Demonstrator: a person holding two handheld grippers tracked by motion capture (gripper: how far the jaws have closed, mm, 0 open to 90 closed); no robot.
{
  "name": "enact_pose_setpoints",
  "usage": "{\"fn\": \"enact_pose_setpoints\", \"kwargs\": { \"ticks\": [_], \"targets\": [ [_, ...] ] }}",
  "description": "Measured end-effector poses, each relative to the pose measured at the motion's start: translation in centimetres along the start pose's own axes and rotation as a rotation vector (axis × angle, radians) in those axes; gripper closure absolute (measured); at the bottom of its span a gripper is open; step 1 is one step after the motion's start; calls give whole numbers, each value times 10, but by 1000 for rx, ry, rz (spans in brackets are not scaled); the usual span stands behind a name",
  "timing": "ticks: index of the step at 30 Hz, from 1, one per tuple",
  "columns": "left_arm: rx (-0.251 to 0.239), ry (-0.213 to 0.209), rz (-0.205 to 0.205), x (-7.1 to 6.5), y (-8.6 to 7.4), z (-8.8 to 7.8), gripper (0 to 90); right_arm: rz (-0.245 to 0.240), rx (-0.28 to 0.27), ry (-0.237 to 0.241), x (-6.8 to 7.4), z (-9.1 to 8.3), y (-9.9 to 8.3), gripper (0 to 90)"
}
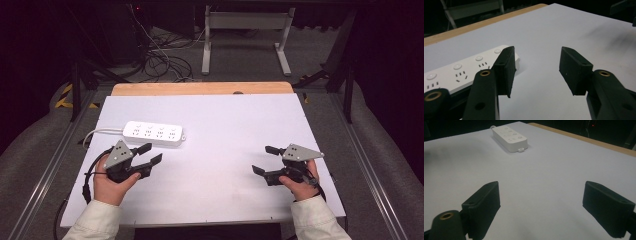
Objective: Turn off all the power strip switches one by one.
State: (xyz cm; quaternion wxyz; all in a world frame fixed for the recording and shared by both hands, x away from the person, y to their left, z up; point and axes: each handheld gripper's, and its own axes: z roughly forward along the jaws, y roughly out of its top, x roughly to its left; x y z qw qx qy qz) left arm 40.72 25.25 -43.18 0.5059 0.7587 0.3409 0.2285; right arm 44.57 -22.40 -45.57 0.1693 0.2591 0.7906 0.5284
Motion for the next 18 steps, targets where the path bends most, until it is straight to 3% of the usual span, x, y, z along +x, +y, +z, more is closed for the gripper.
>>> {"fn": "enact_pose_setpoints", "kwargs": {
  "ticks": [3,8,13,14,18],
  "targets": [
    [28,-14,11,7,8,5,567,1,1,2,0,0,0,147],
    [39,-48,-21,17,18,10,712,3,2,1,0,0,-1,147],
    [72,-48,-22,25,26,14,896,2,6,1,-1,1,-1,146],
    [98,-41,-10,28,31,17,896,2,7,3,0,1,-1,146],
    [118,-42,-17,32,37,24,898,7,-5,-5,0,0,-1,121]
  ]
}}
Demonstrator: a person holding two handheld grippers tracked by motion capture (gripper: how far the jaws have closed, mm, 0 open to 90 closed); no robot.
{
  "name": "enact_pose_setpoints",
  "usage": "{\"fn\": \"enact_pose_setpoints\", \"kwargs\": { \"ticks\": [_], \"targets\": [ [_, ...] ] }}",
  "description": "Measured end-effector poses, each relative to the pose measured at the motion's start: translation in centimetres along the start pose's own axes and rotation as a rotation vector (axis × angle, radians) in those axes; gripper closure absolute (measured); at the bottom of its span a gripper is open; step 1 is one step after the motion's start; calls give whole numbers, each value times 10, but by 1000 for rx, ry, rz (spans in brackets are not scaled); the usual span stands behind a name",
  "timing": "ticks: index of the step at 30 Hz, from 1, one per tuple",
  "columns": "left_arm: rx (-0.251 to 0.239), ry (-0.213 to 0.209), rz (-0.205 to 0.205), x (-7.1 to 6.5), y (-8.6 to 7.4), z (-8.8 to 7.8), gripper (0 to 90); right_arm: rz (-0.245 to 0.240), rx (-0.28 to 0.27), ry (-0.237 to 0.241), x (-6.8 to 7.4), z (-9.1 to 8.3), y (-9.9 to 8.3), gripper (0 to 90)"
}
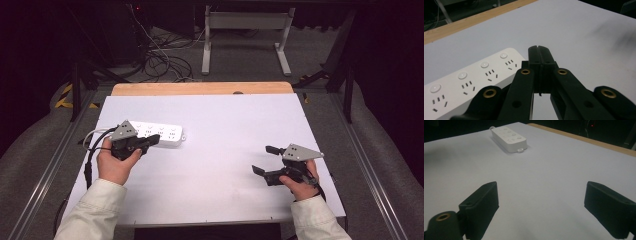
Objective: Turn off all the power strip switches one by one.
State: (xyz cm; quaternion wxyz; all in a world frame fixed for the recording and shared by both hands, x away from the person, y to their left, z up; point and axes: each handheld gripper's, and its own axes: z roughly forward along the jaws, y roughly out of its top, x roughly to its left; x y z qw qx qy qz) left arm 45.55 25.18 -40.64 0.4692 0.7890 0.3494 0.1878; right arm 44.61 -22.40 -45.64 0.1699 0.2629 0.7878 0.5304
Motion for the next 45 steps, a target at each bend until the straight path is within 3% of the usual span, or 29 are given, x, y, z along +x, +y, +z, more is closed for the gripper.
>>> {"fn": "enact_pose_setpoints", "kwargs": {
  "ticks": [10,15,18,21,29,34,38,45],
  "targets": [
    [49,15,-3,15,17,25,899,28,-19,-11,-1,0,0,95],
    [49,6,-39,23,20,36,899,26,2,-4,-1,2,0,96],
    [73,36,-32,30,21,46,899,26,7,0,-1,2,-1,106],
    [88,42,-22,34,21,54,899,25,5,1,-1,1,0,109],
    [103,43,-47,37,24,71,898,12,8,6,0,2,-1,110],
    [112,43,-82,41,22,83,898,10,9,8,0,1,-1,109],
    [120,71,-102,46,16,93,899,3,15,2,0,2,-1,109],
    [131,86,-90,51,11,102,898,-1,14,2,0,2,-1,107]
  ]
}}
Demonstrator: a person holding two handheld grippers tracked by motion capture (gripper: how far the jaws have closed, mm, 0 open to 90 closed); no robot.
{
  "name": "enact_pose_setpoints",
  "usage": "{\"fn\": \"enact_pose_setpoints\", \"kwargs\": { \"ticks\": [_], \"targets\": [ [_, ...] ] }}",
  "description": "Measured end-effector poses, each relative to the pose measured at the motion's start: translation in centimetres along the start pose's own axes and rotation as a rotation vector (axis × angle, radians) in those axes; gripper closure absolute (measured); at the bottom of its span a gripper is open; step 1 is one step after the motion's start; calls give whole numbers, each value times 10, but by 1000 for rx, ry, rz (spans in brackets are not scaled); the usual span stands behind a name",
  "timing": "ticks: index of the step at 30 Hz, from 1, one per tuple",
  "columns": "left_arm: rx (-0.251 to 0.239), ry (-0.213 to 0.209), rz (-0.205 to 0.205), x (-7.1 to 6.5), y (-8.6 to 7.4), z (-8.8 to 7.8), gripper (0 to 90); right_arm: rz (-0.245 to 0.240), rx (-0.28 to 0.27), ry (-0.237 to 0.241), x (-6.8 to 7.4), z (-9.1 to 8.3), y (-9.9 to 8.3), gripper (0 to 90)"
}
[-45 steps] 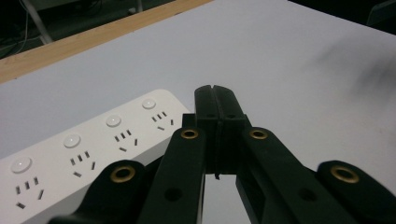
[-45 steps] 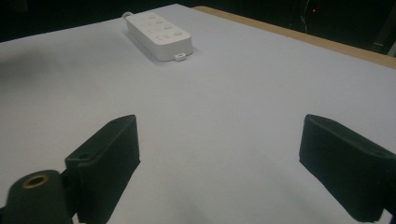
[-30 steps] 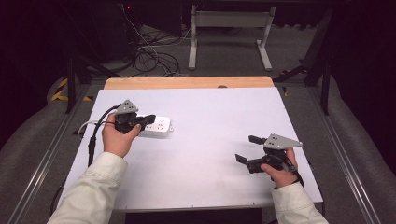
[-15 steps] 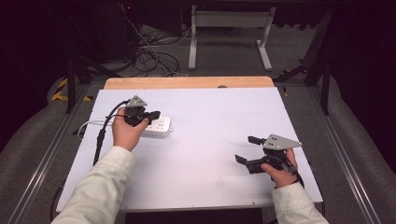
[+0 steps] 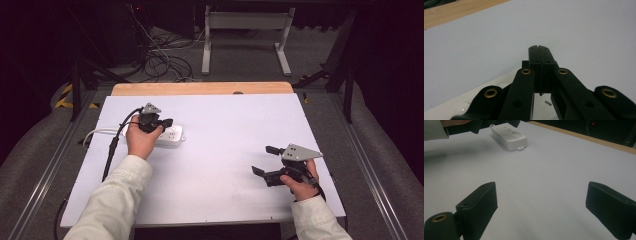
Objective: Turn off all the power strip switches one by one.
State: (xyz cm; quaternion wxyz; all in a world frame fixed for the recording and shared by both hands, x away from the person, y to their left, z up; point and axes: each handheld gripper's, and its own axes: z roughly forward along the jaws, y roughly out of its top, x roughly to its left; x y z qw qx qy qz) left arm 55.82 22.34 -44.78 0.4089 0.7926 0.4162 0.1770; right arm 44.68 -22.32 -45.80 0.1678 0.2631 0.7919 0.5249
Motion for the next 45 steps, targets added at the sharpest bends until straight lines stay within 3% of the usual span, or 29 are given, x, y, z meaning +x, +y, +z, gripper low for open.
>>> {"fn": "enact_pose_setpoints", "kwargs": {
  "ticks": [10,20,30,42,45],
  "targets": [
    [16,-6,-14,-2,-3,9,899,10,-6,13,0,0,0,107],
    [46,9,5,-3,-6,18,898,8,-1,14,0,0,0,107],
    [42,27,25,-5,-7,19,899,6,-4,17,1,0,0,107],
    [50,33,6,-7,-8,21,900,0,-1,19,1,-1,0,104],
    [53,47,22,-8,-8,21,900,-4,2,18,1,-1,0,104]
  ]
}}
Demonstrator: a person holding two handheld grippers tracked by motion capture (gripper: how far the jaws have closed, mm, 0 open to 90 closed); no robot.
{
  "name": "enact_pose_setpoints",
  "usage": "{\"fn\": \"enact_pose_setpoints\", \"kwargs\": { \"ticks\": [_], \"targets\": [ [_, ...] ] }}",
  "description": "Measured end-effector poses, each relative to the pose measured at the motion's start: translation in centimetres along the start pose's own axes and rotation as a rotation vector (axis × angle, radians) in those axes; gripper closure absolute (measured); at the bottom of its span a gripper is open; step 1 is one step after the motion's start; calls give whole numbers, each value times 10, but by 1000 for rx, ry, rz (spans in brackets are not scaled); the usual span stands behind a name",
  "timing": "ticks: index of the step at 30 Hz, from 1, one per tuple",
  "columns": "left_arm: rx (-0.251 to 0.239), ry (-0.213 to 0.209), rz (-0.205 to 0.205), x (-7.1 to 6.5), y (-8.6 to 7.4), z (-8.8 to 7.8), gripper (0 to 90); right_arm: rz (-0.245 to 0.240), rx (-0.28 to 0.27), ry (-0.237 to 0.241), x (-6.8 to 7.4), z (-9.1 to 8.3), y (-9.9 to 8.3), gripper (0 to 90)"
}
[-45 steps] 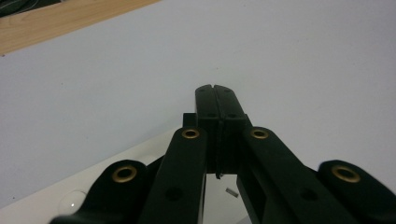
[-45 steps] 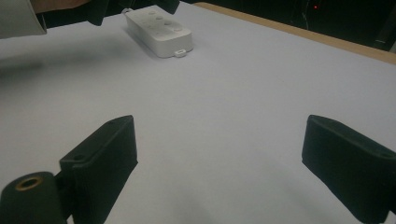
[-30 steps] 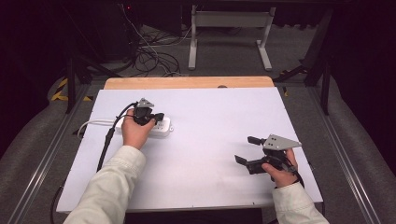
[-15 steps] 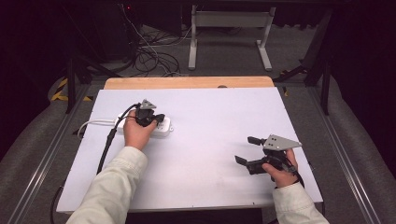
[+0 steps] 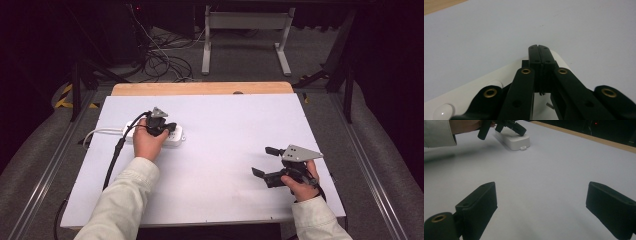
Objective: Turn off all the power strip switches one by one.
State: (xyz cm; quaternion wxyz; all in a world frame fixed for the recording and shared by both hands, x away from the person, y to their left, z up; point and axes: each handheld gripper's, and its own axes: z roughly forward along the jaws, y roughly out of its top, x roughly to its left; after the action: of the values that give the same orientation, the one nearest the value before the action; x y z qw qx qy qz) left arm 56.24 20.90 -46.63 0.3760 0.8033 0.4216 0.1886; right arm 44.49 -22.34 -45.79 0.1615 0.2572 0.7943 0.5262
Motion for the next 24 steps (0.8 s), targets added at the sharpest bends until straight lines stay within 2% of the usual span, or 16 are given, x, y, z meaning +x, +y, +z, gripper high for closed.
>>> {"fn": "enact_pose_setpoints", "kwargs": {
  "ticks": [1,2,9,13,17,24],
  "targets": [
    [1,4,0,0,0,0,900,1,0,1,0,0,0,104],
    [1,-5,-16,-1,0,0,900,1,0,1,0,0,0,104],
    [9,9,-24,-2,1,0,900,-2,4,4,1,0,-1,103],
    [21,-6,-62,-1,1,-1,900,-4,5,7,1,0,-1,103],
    [33,1,-39,0,1,-3,900,-5,5,8,2,0,-1,102],
    [34,12,-41,-1,2,-2,900,-4,5,10,2,1,-1,102]
  ]
}}
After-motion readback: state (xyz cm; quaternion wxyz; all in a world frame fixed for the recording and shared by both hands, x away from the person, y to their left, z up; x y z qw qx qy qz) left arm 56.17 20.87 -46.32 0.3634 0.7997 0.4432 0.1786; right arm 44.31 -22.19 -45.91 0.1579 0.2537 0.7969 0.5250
